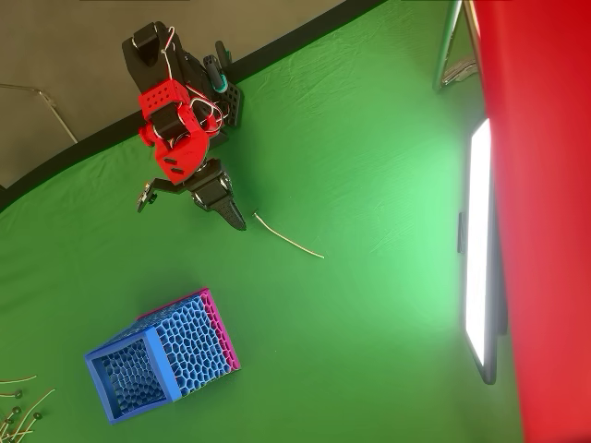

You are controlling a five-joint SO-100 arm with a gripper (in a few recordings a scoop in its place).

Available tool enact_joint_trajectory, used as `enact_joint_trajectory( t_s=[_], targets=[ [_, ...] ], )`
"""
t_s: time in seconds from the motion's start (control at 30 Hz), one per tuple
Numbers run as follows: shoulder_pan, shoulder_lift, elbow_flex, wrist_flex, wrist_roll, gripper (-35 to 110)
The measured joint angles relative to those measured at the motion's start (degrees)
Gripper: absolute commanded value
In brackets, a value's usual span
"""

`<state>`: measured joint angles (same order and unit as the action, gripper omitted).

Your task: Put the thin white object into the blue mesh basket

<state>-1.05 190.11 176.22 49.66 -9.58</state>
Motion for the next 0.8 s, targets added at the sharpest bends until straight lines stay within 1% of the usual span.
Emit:
enact_joint_trajectory(
  t_s=[0.2,0.8],
  targets=[
    [-3.16,0.00,0.00,0.00,0.00,1],
    [-3.08,0.00,0.00,0.00,0.00,1]
  ],
)
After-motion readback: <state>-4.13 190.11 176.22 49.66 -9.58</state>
